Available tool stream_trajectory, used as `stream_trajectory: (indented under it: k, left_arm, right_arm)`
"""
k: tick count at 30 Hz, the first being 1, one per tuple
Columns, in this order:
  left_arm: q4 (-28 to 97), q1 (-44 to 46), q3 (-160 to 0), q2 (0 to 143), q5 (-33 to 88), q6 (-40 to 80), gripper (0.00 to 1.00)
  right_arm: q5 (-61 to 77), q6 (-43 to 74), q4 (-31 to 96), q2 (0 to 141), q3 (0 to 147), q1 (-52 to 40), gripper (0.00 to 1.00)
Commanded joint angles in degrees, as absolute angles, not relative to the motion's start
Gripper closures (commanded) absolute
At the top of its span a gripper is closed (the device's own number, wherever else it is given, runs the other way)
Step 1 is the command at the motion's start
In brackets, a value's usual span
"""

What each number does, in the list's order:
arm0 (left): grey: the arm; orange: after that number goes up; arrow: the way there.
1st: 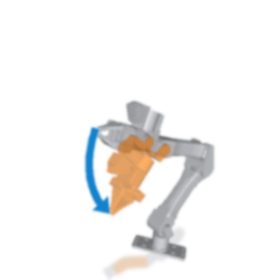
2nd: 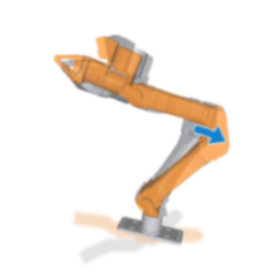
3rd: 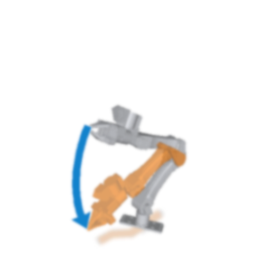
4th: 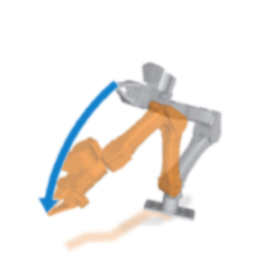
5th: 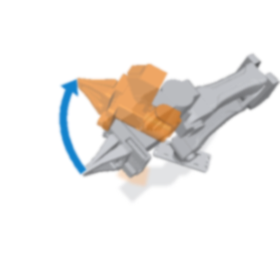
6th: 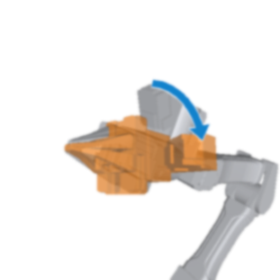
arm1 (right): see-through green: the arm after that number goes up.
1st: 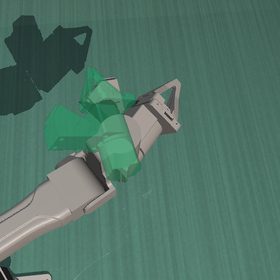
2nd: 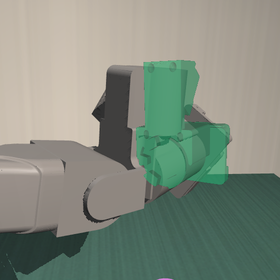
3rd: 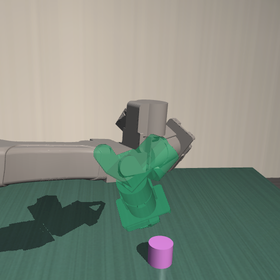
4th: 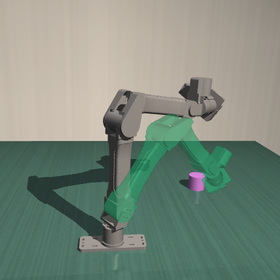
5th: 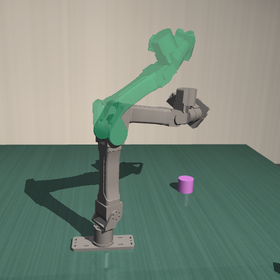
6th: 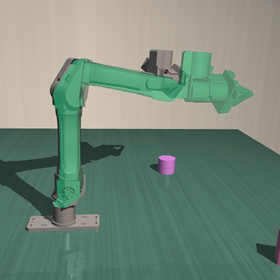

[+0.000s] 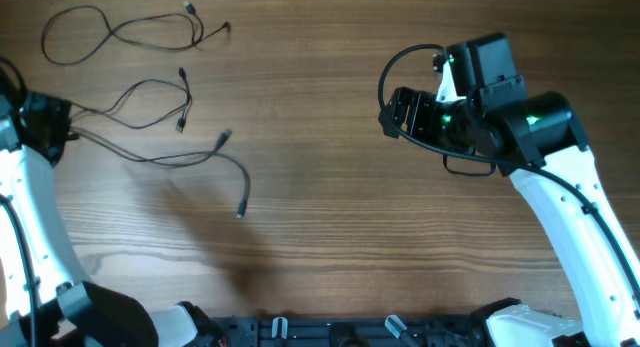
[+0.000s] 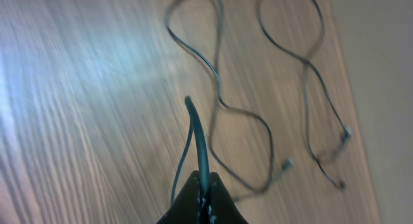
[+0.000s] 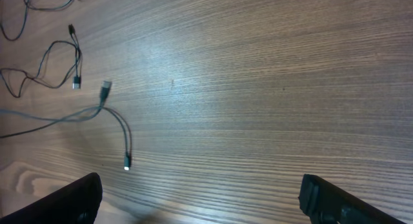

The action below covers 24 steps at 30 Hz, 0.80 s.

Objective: Untangle cables

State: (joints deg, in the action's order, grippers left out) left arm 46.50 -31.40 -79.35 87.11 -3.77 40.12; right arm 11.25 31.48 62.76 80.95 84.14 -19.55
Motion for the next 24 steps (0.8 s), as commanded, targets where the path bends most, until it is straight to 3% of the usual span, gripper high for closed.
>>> stream_trajectory:
  k: [1, 7, 15, 24]
  left_arm:
    - [46.0, -32.9, -79.5, 89.8, -12.0, 39.2, 0.96]
    - [44.9, -34.3, -79.5, 93.9, -20.6, 37.9, 0.96]
    - [35.7, -37.2, -79.5, 99.0, -20.5, 25.4, 0.96]
    - [30.1, -42.6, -79.5, 100.7, -24.3, 21.1, 0.96]
  right_arm:
    - [9.8, 31.5, 62.6, 81.4, 84.7, -19.4, 0.00]
    - [9.8, 31.5, 62.4, 81.4, 84.7, -19.4, 0.00]
    - [9.8, 31.5, 62.4, 81.4, 84.7, -19.4, 0.00]
    - [9.8, 31.6, 62.0, 82.2, 84.7, -19.4, 0.00]
